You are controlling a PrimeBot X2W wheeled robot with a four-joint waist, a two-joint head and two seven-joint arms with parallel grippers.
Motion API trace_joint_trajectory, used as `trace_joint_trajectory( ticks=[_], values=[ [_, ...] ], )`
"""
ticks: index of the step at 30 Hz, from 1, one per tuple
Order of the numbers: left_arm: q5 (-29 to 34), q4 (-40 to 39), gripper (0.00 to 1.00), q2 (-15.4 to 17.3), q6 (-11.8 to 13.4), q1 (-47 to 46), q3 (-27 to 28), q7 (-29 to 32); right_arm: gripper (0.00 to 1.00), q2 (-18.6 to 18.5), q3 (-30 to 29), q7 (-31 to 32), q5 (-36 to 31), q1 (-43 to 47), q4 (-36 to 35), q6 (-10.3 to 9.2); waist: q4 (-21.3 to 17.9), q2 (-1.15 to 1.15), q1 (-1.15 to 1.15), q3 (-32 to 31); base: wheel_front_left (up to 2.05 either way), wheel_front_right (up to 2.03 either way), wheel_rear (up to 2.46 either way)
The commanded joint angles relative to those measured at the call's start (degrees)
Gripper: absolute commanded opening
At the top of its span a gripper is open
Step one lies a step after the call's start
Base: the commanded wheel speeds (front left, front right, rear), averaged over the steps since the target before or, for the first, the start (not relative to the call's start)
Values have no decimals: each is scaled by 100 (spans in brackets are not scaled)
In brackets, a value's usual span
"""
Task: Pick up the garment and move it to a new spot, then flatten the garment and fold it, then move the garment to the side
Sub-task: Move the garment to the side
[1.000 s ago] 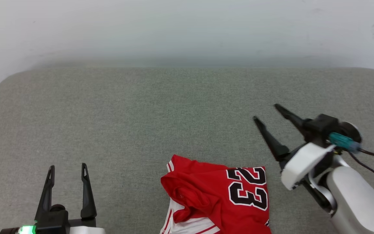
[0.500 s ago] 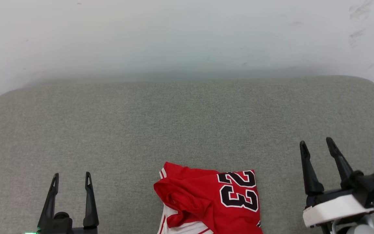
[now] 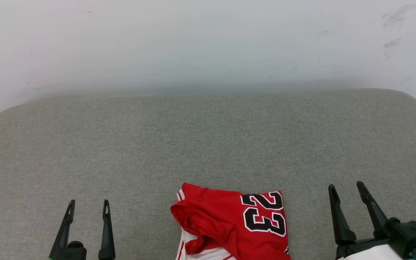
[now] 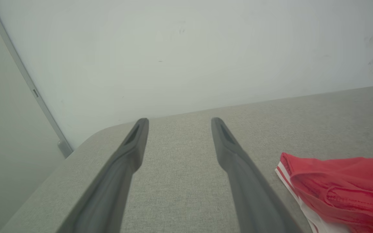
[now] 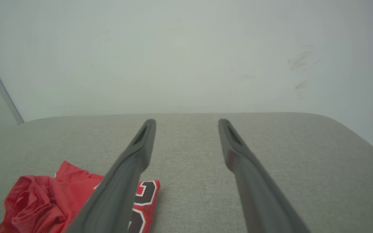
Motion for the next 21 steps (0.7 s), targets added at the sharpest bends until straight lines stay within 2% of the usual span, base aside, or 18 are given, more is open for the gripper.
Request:
trace_joint_trajectory(
  ticks=[1, 9, 15, 18, 21],
  values=[
    [-6, 21, 100, 6, -14, 63, -12, -16, 100, 31, 12, 5, 17, 70, -10, -5, 4, 0, 0, -1, 0, 0, 0],
    [-24, 111, 100, 0, -29, 21, -33, -17, 100, 31, 55, 45, 41, 62, 26, -5, 25, 0, 0, 26, 0, 0, 0],
    [-29, 146, 100, -41, -27, -73, -61, -16, 100, 28, 96, 178, -174, -417, -88, -5, 99, 0, 0, 69, 0, 0, 0],
    [-24, 157, 100, -58, -35, -95, -80, -16, 100, -174, 210, 477, -188, -848, -142, -5, 145, 0, 0, 95, 0, 0, 0],
    [-34, 162, 100, -62, -33, -115, -73, -16, 100, -524, 556, 1040, -12, -1383, -143, -5, 175, 0, 0, 128, 0, 0, 0]
  ],
)
